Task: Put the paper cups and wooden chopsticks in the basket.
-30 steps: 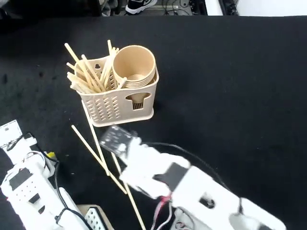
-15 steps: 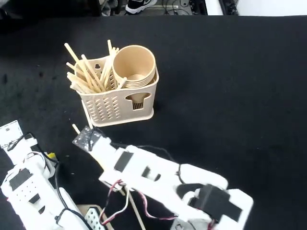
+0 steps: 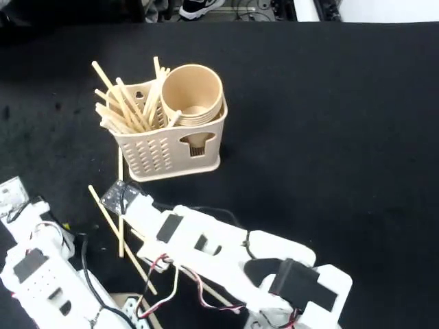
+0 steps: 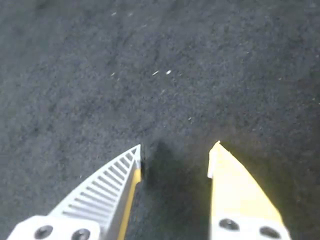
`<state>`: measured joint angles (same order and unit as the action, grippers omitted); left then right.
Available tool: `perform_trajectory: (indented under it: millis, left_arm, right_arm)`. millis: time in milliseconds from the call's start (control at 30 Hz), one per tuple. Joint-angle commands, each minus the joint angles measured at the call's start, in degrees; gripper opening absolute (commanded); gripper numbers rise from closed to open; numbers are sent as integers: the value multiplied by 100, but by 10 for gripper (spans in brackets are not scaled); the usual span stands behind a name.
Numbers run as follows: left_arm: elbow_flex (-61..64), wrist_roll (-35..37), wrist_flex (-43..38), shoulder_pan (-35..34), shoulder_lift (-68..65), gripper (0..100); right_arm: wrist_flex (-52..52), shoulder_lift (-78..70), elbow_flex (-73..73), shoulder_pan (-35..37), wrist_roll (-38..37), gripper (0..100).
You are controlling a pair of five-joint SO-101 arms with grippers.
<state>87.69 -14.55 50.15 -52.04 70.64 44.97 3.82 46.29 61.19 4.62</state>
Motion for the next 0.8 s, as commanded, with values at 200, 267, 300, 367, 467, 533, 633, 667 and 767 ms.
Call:
perform_trajectory:
  millis: [200,267,300,367,467,533,633,667,767]
  left_arm:
    - [752,0,1609,-66,3543,218]
    - [752,0,1468,-66,3279,218]
    - [734,0,1389,-66,3165,218]
    - [673,0,1424,-66,3130,218]
    - [699,0,1486,-66,3244,218]
    - [716,0,1521,-66,3341,218]
    - [708,-9,1653,-57,3385,218]
    - [716,-9,1644,-57,3385,218]
    - [716,-18,1644,-57,3385,218]
  right_arm:
    - [668,734,-207,44,-387,11]
    - [967,1191,-198,44,-413,11]
    - [1108,1446,-198,9,-413,11]
    - [1301,2053,-198,-114,-413,11]
    - [1600,3108,-198,-255,-677,11]
    - [1749,3890,-215,-229,-905,11]
    - [1697,5156,-268,-246,-985,11]
    - [1591,5596,-286,-255,-967,11]
    - [967,6747,-259,-255,-967,11]
